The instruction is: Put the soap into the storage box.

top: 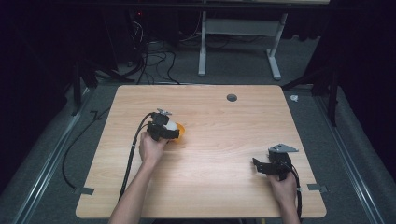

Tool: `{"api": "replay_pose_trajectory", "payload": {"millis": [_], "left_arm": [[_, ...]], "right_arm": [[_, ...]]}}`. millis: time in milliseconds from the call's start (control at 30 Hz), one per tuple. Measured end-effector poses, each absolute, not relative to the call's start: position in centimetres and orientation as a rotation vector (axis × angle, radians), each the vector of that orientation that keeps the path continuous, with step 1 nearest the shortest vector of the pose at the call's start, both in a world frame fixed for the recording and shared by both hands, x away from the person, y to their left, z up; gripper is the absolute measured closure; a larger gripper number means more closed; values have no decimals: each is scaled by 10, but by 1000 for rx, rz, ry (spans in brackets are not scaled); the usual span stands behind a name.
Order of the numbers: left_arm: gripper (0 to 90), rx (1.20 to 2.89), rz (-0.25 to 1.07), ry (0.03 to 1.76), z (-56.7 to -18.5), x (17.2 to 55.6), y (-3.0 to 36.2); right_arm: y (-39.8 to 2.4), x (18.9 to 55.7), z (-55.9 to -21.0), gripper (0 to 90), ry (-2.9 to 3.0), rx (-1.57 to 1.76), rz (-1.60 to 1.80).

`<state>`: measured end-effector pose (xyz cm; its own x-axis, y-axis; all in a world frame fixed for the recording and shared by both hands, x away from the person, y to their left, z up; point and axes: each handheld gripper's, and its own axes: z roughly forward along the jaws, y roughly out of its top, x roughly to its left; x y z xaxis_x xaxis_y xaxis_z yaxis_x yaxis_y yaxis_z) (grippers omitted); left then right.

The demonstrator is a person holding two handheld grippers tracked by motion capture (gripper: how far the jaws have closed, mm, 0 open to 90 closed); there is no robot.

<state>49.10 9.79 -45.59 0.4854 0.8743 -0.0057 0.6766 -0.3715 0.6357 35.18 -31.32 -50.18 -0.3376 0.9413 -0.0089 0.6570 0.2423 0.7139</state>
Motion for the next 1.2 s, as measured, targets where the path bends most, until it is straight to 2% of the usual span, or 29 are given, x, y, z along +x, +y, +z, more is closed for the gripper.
{"api": "replay_pose_trajectory", "payload": {"millis": [567, 1200], "left_arm": [[229, 2162, 444, 1297, -461, 492, 98], [193, 2126, 455, 1263, -447, 485, 102]], "right_arm": [[-313, 352, -502, 225, 2080, 1458, 870], [-313, 352, -502, 225, 2080, 1460, 866]]}}
